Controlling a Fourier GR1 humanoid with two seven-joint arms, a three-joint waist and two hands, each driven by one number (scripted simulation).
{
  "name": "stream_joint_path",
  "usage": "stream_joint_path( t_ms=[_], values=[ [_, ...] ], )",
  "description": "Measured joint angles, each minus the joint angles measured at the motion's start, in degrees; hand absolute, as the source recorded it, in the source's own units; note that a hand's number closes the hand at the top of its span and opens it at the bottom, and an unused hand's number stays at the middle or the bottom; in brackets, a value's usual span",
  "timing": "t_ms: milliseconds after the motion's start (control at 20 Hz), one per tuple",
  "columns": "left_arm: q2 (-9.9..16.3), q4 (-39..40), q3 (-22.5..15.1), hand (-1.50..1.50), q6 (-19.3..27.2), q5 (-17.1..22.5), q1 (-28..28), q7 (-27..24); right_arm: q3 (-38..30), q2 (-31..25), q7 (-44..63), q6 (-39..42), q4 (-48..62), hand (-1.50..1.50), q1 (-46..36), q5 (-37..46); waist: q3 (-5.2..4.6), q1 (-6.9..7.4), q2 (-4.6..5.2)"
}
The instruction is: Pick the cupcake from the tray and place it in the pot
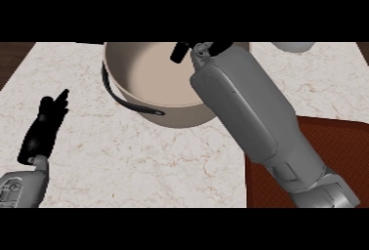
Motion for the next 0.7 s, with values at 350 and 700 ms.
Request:
stream_joint_path(
  t_ms=[350,700],
  values=[
    [0.22,0.84,0.73,0.0,-0.15,0.31,0.05,-0.66,-1.67,0.12,-4.66,-20.0,2.44,-1.5,0.62,-2.97,0.05,-0.39,-0.07],
    [0.62,0.59,2.02,0.0,0.28,0.47,2.22,-0.97,-2.88,0.2,-4.77,-36.21,1.71,-1.5,3.39,0.83,0.08,-2.77,-0.78]
  ],
)
